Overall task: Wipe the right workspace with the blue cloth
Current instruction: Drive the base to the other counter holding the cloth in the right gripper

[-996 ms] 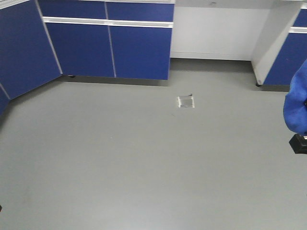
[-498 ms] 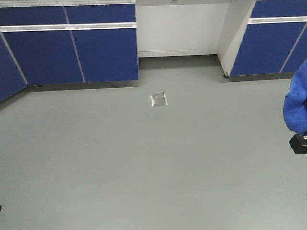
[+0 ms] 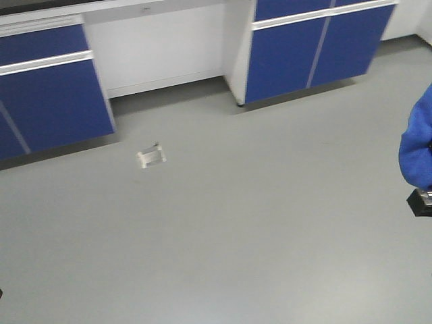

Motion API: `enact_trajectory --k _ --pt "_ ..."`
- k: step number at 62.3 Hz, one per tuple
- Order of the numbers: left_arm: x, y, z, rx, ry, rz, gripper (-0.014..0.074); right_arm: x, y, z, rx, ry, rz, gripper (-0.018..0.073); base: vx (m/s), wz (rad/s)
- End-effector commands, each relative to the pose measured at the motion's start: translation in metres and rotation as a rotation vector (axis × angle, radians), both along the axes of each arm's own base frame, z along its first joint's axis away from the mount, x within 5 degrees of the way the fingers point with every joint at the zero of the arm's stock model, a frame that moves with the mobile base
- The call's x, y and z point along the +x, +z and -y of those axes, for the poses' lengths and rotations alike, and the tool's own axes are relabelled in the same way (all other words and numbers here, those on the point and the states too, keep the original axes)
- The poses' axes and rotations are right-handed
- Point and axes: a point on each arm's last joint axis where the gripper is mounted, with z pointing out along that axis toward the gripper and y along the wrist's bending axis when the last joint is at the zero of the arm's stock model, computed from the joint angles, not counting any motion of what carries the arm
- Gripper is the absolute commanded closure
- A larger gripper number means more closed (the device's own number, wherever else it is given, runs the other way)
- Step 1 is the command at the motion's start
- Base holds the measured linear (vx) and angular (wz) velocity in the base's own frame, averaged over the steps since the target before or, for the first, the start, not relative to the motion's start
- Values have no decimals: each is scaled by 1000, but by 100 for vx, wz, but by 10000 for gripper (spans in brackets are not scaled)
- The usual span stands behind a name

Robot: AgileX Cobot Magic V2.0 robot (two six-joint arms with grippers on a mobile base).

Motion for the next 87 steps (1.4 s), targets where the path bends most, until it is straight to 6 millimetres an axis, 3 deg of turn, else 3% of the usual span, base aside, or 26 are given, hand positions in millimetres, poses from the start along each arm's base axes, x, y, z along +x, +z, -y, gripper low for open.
enact_trajectory --k 1,35,87 --pt "1 -2 1 -9 -15 68 602 2 17 2 -8 -28 108 559 19 -58" --pt "1 -2 1 -9 -15 68 602 2 17 2 -8 -28 108 559 24 -34" --pt "1 -2 1 -9 -15 68 602 2 17 2 -8 -28 108 559 39 3"
